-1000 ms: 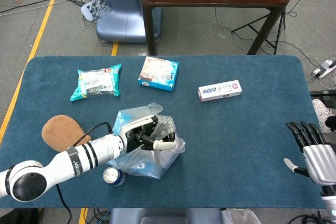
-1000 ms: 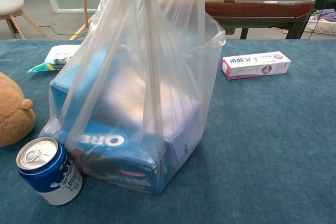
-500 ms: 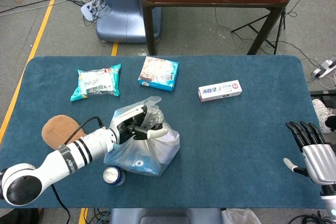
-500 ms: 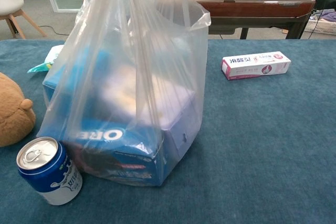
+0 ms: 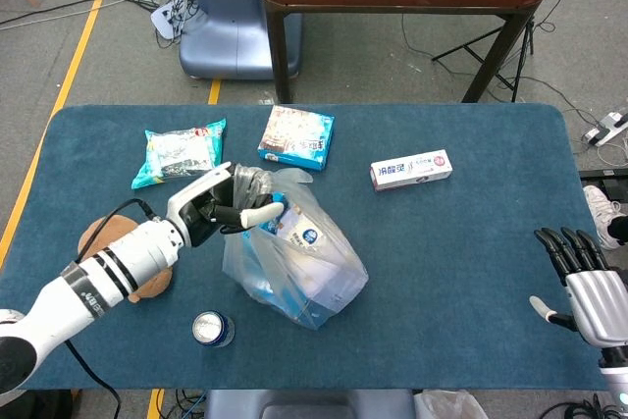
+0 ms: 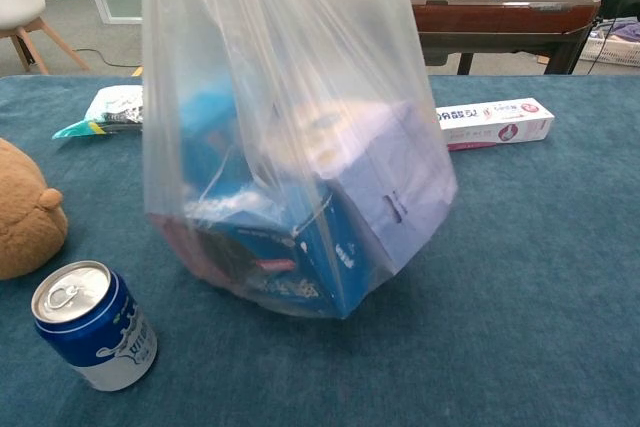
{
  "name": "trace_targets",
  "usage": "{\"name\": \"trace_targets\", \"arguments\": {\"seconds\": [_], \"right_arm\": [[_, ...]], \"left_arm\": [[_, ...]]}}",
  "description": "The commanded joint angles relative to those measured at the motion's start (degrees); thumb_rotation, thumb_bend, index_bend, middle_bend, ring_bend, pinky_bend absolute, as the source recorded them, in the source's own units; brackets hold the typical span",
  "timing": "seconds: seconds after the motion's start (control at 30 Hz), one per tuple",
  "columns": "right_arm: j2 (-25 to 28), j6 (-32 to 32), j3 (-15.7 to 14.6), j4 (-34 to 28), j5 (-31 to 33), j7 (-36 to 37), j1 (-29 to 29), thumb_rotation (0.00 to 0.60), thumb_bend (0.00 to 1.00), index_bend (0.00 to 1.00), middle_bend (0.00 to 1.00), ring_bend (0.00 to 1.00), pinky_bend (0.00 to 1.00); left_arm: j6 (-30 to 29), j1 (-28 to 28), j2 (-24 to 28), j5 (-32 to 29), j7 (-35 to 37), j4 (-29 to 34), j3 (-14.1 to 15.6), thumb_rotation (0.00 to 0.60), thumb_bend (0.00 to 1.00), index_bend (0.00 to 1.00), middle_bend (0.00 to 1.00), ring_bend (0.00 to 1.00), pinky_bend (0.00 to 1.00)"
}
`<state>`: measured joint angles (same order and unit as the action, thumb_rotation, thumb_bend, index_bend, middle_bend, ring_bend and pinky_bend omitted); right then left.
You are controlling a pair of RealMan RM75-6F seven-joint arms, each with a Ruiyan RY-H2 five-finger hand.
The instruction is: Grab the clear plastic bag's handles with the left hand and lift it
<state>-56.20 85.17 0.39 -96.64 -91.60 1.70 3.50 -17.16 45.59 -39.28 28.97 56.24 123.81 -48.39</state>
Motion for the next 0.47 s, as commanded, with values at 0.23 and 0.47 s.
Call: {"name": "trace_targets", "arguments": {"seconds": [0.23, 0.47], "right_arm": [[0.03, -0.03, 0.01, -0.36, 0.08, -0.34, -0.02, 0.6, 0.19, 0.0, 0.1, 0.0, 0.05], [-0.11, -0.63, 0.1, -0.86, 0.24, -0.98, 0.33, 0.6, 0.19, 0.0, 0.1, 0.0, 0.05]], "left_arm": [[0.76, -8.74, 3.09, 2.72, 4.75, 0.13, -10.05, 0.6, 0.26, 0.72, 0.88, 0.92, 1.0], [2.07, -13.92, 0.94, 6.08, 6.2, -0.67, -15.93, 0.6, 0.26, 0.7, 0.87, 0.92, 1.0]]}}
